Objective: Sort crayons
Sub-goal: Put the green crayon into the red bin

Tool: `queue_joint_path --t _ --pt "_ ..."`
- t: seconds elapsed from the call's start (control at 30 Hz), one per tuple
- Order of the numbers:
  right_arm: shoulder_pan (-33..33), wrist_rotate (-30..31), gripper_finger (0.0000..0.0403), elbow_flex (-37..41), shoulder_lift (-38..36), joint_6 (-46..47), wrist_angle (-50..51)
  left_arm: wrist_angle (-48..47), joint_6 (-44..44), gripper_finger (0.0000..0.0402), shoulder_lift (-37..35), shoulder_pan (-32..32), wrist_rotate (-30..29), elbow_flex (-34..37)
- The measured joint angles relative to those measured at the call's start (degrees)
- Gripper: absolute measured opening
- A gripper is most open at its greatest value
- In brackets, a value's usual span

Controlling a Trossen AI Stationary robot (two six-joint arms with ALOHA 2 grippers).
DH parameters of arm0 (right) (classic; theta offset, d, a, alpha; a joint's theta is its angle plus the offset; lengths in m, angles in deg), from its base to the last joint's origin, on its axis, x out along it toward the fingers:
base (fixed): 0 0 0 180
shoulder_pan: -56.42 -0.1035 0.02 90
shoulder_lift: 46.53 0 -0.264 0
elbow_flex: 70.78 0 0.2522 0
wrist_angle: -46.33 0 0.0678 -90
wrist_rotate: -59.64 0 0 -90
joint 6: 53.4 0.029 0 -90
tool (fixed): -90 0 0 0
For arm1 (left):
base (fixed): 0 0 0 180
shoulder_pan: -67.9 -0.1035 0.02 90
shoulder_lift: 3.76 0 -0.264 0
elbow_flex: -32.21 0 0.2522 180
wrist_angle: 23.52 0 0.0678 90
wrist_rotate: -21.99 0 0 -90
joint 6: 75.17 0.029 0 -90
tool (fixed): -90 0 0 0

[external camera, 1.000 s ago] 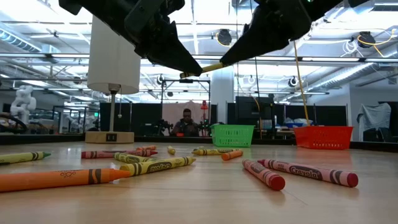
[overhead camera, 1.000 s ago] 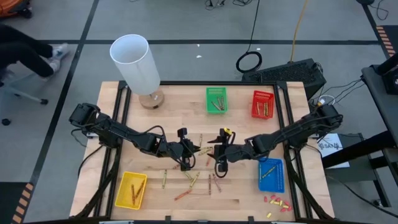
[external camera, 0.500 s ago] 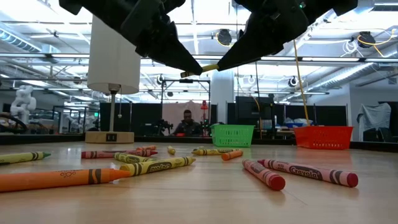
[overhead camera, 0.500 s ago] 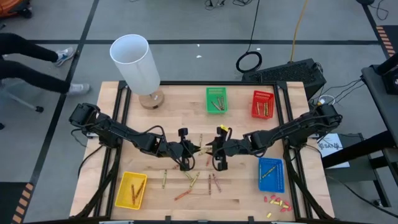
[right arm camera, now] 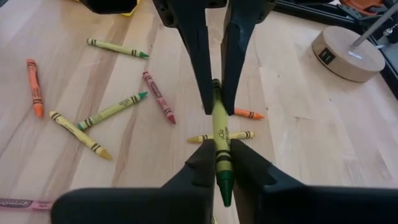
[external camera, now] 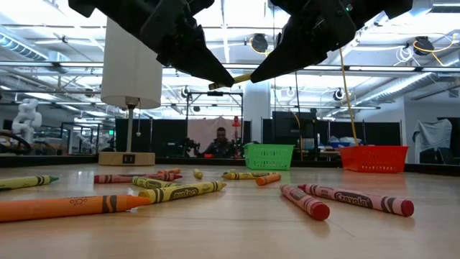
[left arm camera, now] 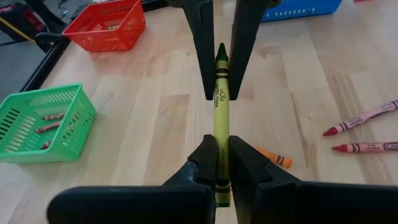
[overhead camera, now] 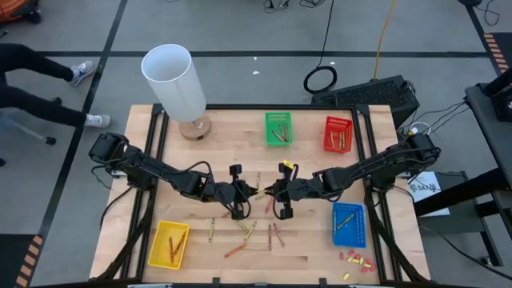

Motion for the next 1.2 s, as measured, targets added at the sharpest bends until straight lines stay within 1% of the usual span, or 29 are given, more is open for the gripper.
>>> queue_joint_path --t 0.23,0.33,0.4,0.53,0.63,0.7,0.8,1.0,1.2 --pt "0.0 0.0 0.0013 0.0 0.0 -0.1 0.1 0.6 0.0 0.0021 0.0 0.0 0.0 0.0" --pt "0.0 0.0 0.0013 0.0 0.0 -0.1 0.1 0.7 0.0 0.0033 0.0 0.0 0.1 0.0" --pt "0.0 0.0 0.0013 0.0 0.0 -0.1 0.0 1.3 -0.1 0.0052 0.0 0.0 0.4 0.0" --pt "0.0 -0.2 0.0013 0.0 0.0 -0.1 0.0 1.8 -2.4 0.0108 0.0 0.0 0.5 0.0" --pt "0.0 -1.7 0.0013 0.0 0.0 -0.1 0.5 2.0 -2.9 0.0149 0.0 0.0 0.6 0.0" --pt "0.0 -3.0 0.0013 0.0 0.0 -0.1 2.1 1.9 -3.1 0.0169 0.0 0.0 0.6 0.0" --pt "0.0 -3.3 0.0013 0.0 0.0 0.6 6.3 1.9 -3.2 0.0185 0.0 0.3 0.7 0.0" --pt "0.0 -3.3 0.0013 0.0 0.0 5.4 16.7 1.9 -8.4 0.0187 0.0 1.4 0.9 0.0" --pt "0.2 -2.7 0.0013 -4.0 0.0 11.0 34.4 1.8 -13.2 0.0187 0.0 2.4 0.9 0.0"
